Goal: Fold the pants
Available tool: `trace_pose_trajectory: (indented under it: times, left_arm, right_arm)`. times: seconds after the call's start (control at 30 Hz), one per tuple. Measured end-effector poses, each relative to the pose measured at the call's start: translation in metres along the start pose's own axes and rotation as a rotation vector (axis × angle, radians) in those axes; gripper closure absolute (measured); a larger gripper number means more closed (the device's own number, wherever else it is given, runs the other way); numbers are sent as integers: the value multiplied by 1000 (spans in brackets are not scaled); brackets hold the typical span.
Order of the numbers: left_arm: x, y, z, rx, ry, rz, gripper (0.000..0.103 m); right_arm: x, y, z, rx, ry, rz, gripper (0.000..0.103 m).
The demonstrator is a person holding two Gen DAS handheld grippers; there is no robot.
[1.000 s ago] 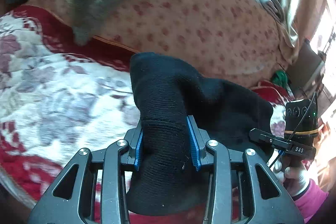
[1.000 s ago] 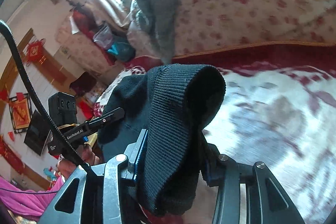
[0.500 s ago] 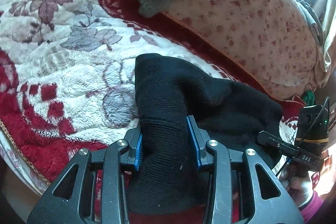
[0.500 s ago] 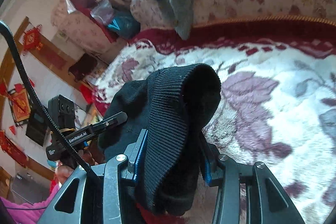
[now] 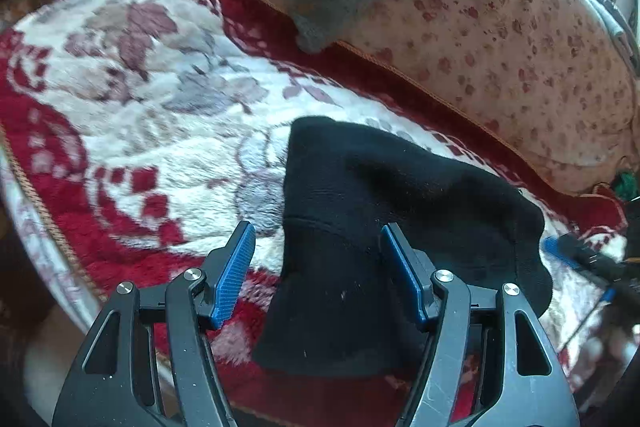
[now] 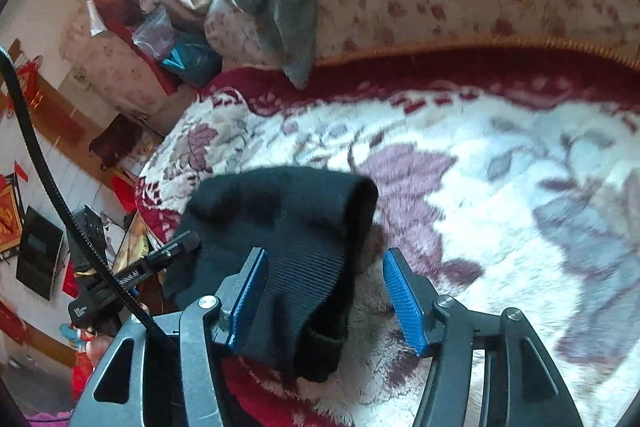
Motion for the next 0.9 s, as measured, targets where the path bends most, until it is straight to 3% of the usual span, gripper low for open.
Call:
trace_pose_trajectory:
  times: [0.17, 0.47, 0.9]
  left_arm:
    - [-10, 25, 9, 47, 23, 72, 38]
    - [-28, 49, 25, 132, 15, 138, 38]
    - [-43, 57, 37, 151, 16, 136, 38]
  right_arm:
    - [-3, 19, -32, -59, 117, 48, 45]
    - [-24, 14, -74, -144, 298, 52, 45]
    - [-46, 11, -89, -155, 357, 52, 44]
Point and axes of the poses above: each gripper's, at about its wrist camera, not at the fingertips, and y roughly against the way its jaws point, z to its right, x to its top, the point moved 5 cm from there along -y, roughly the way its jaws point, and after that the axes turned 14 degrees about -z, right-handed, at the moved point
